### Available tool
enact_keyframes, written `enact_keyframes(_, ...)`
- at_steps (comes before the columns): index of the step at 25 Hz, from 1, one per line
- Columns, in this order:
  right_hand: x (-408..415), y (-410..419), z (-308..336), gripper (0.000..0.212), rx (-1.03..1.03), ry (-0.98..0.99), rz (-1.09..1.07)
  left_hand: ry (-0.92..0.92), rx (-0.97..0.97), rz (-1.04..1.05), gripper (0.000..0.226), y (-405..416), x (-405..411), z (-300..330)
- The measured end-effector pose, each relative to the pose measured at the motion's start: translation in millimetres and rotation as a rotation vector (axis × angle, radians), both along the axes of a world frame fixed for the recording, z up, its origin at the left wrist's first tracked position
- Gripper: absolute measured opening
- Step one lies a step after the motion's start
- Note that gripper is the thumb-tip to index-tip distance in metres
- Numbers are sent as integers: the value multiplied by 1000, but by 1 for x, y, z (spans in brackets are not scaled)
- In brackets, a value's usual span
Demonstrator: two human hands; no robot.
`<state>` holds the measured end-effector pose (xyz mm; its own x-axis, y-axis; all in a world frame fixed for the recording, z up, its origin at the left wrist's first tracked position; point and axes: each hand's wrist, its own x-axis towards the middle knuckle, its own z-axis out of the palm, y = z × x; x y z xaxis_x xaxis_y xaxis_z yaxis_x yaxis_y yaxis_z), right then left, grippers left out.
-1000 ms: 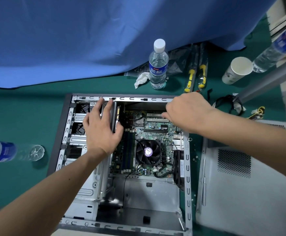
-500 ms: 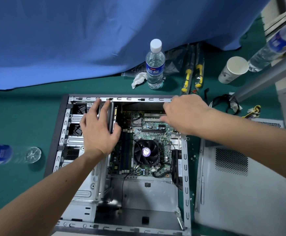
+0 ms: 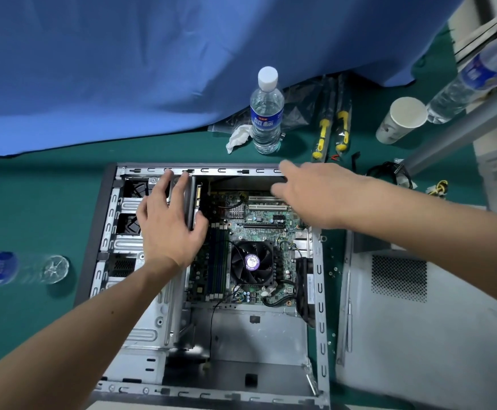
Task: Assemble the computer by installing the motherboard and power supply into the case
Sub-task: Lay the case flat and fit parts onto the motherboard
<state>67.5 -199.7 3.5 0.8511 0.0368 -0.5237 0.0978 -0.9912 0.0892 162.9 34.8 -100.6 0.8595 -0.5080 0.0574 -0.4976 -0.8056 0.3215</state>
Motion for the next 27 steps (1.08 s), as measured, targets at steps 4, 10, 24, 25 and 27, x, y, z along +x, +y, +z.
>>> enact_keyframes(4,-5,0,-2,25,18,-55,115,2,2,-3,69,-1,-1,-1)
enact_keyframes(10,-5,-3,-6,20,50,7,-49,-3,-4,-2,68,1,0,-1)
enact_keyframes(24,2,-4,4,29,109,73,-130,-5,-2,-2,70,2,1,-4)
enact_keyframes(25,-1,-3,4,24,69,40,-94,-6,-2,-5,70,1,1,-4)
enact_keyframes(27,-4,2,0,14,-49,-61,-62,-12,2,-6,70,2,2,-5)
